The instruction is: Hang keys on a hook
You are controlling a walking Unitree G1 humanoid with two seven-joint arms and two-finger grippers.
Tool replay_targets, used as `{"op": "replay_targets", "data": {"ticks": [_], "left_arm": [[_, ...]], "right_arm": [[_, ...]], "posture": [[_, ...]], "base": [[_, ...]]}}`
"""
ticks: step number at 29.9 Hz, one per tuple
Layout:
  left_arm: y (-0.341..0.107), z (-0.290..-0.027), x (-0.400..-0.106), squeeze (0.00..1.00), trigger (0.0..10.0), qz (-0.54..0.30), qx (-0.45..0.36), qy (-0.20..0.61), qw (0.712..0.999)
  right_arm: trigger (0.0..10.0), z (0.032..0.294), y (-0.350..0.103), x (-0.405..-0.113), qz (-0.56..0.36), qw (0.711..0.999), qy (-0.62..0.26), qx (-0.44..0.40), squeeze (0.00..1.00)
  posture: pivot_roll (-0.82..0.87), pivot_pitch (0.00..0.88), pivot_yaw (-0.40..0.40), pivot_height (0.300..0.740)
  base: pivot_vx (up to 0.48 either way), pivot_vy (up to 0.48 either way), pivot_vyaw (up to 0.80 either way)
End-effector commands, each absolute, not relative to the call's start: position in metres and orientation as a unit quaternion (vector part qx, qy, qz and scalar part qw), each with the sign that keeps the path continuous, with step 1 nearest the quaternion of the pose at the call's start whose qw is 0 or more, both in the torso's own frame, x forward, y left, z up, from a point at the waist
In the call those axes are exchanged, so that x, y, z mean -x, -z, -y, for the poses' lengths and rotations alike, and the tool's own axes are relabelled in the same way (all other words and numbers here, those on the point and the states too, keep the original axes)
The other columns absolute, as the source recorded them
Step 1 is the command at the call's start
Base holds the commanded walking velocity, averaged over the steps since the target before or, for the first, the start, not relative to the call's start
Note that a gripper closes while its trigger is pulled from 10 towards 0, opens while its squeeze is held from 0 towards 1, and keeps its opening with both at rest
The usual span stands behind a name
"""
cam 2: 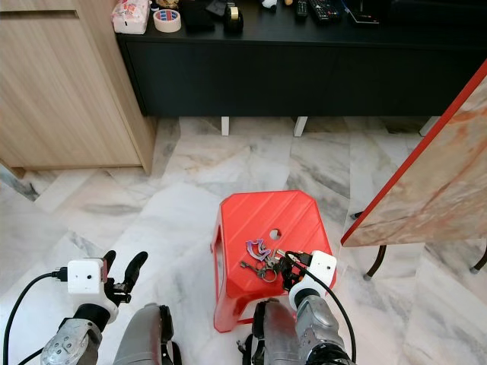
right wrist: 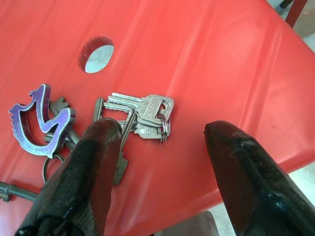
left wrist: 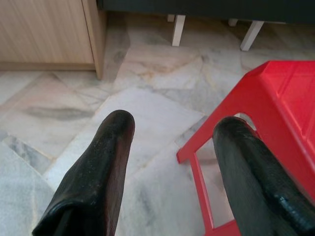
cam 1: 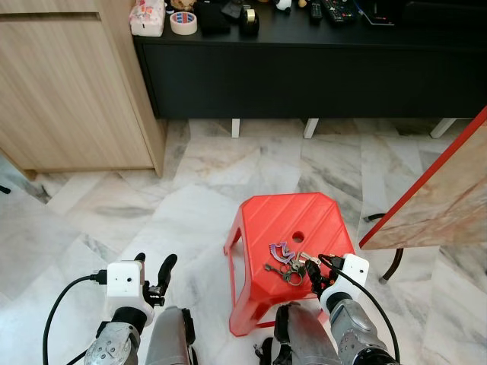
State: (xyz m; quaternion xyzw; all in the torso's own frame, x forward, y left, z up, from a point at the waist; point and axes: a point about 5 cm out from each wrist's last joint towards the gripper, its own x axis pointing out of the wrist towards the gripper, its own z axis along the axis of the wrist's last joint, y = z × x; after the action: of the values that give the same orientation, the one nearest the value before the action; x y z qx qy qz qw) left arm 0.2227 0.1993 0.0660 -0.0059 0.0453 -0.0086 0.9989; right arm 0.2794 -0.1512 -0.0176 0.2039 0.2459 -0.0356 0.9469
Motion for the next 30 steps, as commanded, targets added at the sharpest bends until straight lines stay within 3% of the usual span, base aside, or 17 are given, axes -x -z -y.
{"op": "replay_targets", "data": {"ticks": [1,30], "left_arm": [[-0.0620,-0.1984,-0.2167,0.00,10.0,-0.060,0.003,0.010,0.998],[-0.0590,-0.1943,-0.2117,0.00,10.0,-0.072,0.005,0.014,0.997]], "right_arm": [[10.0,0.1508,0.0221,-0.2743,-0.254,0.944,0.038,-0.205,0.00],[10.0,0.1481,0.0170,-0.2780,-0.232,0.953,0.026,-0.195,0.00]], "posture": [[0.07,0.278,-0.103,0.616],[0.07,0.267,-0.109,0.616]], "base": [[0.000,0.000,0.00],[0.000,0.000,0.00]]}}
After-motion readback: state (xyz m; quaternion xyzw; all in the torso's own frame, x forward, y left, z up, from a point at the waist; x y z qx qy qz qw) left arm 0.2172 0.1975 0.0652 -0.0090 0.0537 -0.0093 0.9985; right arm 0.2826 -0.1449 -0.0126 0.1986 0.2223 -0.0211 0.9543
